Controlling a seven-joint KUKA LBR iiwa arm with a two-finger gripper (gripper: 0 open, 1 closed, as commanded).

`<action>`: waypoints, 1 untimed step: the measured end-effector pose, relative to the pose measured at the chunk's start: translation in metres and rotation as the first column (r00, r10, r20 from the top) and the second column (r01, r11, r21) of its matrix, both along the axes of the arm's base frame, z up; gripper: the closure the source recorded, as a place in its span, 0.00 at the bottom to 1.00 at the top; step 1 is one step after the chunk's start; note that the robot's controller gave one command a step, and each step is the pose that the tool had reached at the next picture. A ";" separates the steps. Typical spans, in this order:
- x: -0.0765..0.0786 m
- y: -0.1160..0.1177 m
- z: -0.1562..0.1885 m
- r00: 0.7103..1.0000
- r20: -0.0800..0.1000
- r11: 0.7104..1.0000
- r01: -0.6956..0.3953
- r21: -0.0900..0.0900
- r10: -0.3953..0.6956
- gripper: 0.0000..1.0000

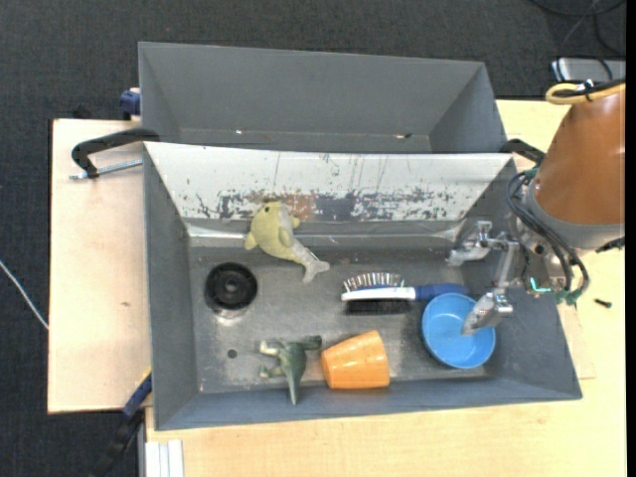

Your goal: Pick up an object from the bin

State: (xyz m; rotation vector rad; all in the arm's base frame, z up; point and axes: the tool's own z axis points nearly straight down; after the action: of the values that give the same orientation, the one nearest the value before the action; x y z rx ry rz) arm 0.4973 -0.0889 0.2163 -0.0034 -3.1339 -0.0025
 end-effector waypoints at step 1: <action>0.011 -0.039 -0.127 0.952 0.018 0.953 -0.304 -0.003 0.304 0.00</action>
Offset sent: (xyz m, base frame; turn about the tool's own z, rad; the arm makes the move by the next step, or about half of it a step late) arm 0.0076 -0.0453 -0.1463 -0.3121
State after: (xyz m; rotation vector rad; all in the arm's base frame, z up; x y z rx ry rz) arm 0.5087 -0.1278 0.0894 0.4821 -3.1151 -0.0006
